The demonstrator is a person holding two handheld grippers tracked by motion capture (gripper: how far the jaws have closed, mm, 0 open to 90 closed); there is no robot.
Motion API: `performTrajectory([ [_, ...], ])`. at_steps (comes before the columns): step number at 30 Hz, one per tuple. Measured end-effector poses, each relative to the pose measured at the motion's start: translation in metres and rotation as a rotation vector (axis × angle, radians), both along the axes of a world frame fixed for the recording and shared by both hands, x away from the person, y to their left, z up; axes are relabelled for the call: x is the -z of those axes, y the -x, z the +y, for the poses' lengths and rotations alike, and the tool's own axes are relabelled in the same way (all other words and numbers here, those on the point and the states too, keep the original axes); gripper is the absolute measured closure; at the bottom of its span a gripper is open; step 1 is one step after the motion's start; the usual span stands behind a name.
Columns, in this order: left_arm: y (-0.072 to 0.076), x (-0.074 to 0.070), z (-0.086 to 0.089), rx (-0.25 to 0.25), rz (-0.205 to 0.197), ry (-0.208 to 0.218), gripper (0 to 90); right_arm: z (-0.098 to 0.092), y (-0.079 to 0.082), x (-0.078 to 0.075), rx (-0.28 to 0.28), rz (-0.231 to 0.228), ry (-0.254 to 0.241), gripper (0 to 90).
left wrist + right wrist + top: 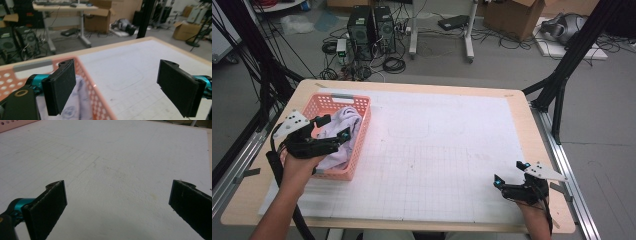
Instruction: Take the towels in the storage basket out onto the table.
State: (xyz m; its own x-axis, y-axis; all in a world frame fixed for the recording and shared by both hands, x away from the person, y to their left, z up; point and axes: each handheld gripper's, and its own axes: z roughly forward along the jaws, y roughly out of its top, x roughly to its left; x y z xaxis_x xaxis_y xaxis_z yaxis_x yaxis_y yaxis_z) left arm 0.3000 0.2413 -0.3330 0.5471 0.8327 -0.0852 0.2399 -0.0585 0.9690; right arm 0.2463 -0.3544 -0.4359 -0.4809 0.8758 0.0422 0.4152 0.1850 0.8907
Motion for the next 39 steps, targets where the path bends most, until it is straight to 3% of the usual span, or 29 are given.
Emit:
performTrajectory([
  [4, -0.016, 0.006, 0.009, -0.03, 0.07, -0.028, 16.0, 0.0, 0.0, 0.0, -0.002, 0.001, 0.0, 0.2],
  [10, -0.036, 0.018, 0.014, -0.083, 0.135, -0.085, 16.1, -0.001, -0.001, 0.0, 0.002, 0.003, -0.002, 0.2],
  [11, -0.041, 0.022, 0.016, -0.088, 0.164, -0.103, 16.1, -0.001, -0.001, 0.0, 0.003, 0.0, 0.0, 0.3],
  [12, -0.041, 0.022, 0.016, -0.088, 0.164, -0.103, 16.2, -0.001, -0.001, 0.0, 0.003, 0.0, 0.0, 0.3],
  [14, -0.047, 0.028, 0.017, -0.097, 0.208, -0.136, 16.2, -0.002, -0.001, 0.001, 0.003, 0.0, 0.0, 0.2],
  [19, -0.055, 0.036, 0.017, -0.099, 0.263, -0.176, 16.4, -0.001, -0.001, 0.001, 0.0, 0.003, 0.006, 0.2],
  [25, -0.068, 0.05, 0.016, -0.144, 0.352, -0.24, 16.4, -0.002, 0.0, 0.0, 0.003, -0.002, 0.008, 0.2],
  [30, -0.08, 0.065, 0.018, -0.192, 0.45, -0.301, 17.1, -0.002, 0.0, 0.0, 0.003, -0.001, 0.011, 0.2],
  [36, -0.088, 0.075, 0.018, -0.197, 0.505, -0.345, 10.7, -0.003, 0.0, 0.001, 0.005, 0.005, 0.008, 0.3],
  [37, -0.091, 0.079, 0.014, -0.197, 0.529, -0.376, 7.9, -0.003, 0.0, 0.001, 0.003, 0.003, 0.008, 0.2],
  [39, -0.093, 0.081, 0.01, -0.195, 0.539, -0.399, 1.7, -0.002, 0.0, 0.001, 0.004, 0.003, 0.009, 0.3],
])
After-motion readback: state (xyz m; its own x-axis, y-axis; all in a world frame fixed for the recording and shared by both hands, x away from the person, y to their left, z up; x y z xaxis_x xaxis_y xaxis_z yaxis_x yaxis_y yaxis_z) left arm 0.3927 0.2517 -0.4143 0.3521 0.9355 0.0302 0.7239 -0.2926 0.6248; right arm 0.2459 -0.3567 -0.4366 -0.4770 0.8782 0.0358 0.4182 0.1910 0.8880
